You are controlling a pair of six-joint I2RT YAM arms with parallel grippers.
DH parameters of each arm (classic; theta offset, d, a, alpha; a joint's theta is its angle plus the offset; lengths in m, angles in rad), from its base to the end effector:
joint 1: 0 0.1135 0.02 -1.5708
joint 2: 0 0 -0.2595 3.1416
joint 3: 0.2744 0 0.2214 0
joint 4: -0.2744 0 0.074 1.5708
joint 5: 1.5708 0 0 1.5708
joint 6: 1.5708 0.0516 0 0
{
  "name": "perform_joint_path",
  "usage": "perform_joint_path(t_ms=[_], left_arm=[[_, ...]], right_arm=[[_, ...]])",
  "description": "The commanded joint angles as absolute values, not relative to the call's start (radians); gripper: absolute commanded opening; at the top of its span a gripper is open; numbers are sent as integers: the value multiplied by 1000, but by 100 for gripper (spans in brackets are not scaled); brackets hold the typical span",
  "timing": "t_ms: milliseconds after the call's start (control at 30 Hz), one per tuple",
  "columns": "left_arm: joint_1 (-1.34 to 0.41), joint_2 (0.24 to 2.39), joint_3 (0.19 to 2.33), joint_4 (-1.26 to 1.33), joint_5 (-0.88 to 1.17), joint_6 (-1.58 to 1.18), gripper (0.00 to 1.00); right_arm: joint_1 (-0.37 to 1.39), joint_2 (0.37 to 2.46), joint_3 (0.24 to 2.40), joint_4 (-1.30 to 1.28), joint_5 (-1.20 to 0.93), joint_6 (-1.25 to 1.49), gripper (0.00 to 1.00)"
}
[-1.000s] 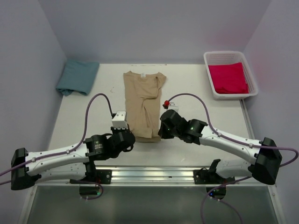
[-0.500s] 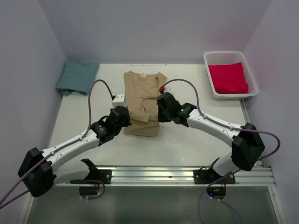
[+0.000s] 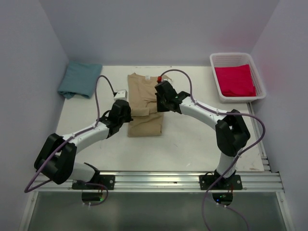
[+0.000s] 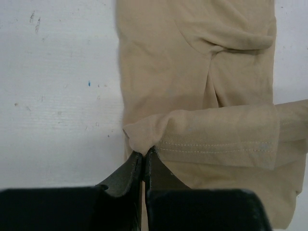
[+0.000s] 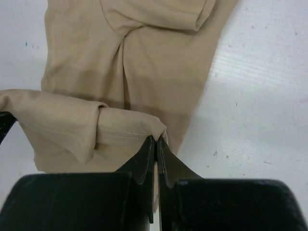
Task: Fold and stack the t-shirts
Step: Fold the folded rectangular tshirt in 1/3 of the way
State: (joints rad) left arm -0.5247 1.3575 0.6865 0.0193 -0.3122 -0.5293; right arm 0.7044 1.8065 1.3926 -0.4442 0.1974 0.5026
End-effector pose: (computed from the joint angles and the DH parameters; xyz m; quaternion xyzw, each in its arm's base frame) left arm 0.2392 -0.1201 0.2069 -0.0710 0.8852 -0.0999 0.4488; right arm 0.2971 0.2392 0.2408 -0.0597 0.9313 0.1210 0.3382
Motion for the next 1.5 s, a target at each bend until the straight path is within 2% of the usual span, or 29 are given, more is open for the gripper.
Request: perform_joint_path(t_ms=[0, 467, 667, 700, 733, 767, 800, 900, 1000, 1067, 1167, 1233, 1267, 1333, 1367, 1433, 1467], left_arm=[[-477, 1414, 755, 112, -298, -491, 0], [-408, 1627, 928, 161, -219, -472, 0], [-368, 1719, 1029, 135, -207, -451, 0], [-362, 1730, 1044, 124, -212, -451, 10], [-354, 1746, 1061, 117, -222, -456, 28], [-348, 1758, 1096, 111, -256, -465, 51], [-335, 1781, 1117, 91, -277, -474, 77], [-319, 1767, 1183, 71, -347, -500, 98], [-316, 1677, 1184, 106, -316, -479, 100], [-316, 1629, 1158, 120, -270, -463, 100], [-318, 1553, 1083, 138, -191, -471, 100], [-318, 1505, 1036, 166, -138, -474, 100], [-318, 1484, 985, 176, -56, -471, 97], [-318, 1471, 906, 253, 53, -453, 93], [-318, 1485, 888, 271, 95, -457, 88], [-311, 1520, 855, 337, 158, -468, 77], [-289, 1575, 848, 366, 290, -509, 54]], right_arm=[[670, 1845, 1468, -451, 227, 451, 0], [612, 1951, 1562, -460, 241, 422, 0], [584, 2044, 1669, -468, 293, 417, 0], [580, 2077, 1707, -483, 307, 419, 19], [575, 2107, 1753, -530, 314, 419, 34], [572, 2171, 1841, -547, 318, 420, 49], [563, 2199, 1885, -560, 319, 417, 72], [540, 2282, 2064, -606, 305, 413, 88], [535, 2232, 2134, -637, 325, 399, 89], [535, 2150, 1997, -574, 336, 387, 89], [537, 1975, 1779, -441, 301, 393, 82], [537, 1898, 1700, -401, 269, 402, 67], [538, 1879, 1637, -393, 238, 413, 44], [538, 1829, 1568, -332, 183, 420, 7], [538, 1822, 1518, -315, 108, 437, 0], [535, 1833, 1493, -262, 28, 446, 0], [532, 1847, 1499, -255, 5, 454, 0]])
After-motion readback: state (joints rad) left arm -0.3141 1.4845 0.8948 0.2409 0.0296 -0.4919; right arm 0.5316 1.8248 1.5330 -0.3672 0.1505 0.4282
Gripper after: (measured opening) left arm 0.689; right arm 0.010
